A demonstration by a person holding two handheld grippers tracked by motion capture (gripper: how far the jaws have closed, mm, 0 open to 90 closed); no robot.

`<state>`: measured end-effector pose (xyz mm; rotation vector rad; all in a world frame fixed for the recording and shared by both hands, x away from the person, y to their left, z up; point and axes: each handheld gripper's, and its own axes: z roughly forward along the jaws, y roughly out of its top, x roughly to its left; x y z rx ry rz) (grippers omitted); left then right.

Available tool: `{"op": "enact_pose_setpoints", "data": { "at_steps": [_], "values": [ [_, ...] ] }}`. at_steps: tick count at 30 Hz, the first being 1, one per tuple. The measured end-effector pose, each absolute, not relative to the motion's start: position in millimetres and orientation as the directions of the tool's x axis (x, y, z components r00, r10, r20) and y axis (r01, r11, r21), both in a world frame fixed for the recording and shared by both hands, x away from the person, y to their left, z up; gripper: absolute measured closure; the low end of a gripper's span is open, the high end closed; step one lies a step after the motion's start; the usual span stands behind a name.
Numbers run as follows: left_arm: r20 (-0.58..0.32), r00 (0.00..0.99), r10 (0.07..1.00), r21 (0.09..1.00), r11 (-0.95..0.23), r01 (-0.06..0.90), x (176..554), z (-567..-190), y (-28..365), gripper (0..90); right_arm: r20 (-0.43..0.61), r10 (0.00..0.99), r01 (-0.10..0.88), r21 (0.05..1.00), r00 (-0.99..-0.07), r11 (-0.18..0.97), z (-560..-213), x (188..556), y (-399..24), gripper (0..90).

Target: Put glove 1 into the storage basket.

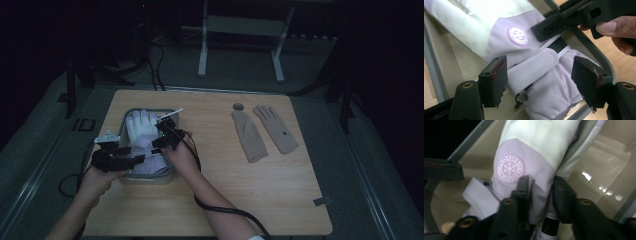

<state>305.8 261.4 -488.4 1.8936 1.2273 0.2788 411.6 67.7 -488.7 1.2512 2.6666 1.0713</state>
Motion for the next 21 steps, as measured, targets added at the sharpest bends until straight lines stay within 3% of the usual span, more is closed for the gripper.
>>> {"op": "enact_pose_setpoints", "data": {
  "at_steps": [8,11,18,21],
  "values": [
    [-0.245,0.509,0.825,0.750,-0.171,0.639,306,-489,255,32.7,0.278,0.629,0.629,0.638,-0.726,0.444,-471,409,51,48.4],
    [-0.243,0.511,0.824,0.752,-0.173,0.636,306,-487,253,33.4,0.277,0.613,0.608,0.665,-0.740,0.434,-462,407,42,46.2],
    [-0.239,0.530,0.814,0.762,-0.181,0.621,304,-486,242,33.5,0.201,0.601,0.536,0.713,-0.774,0.451,-452,401,15,23.2],
    [-0.238,0.537,0.809,0.770,-0.180,0.612,304,-485,237,33.4,0.233,0.604,0.562,0.702,-0.762,0.439,-451,401,3,16.5]
  ]
}}
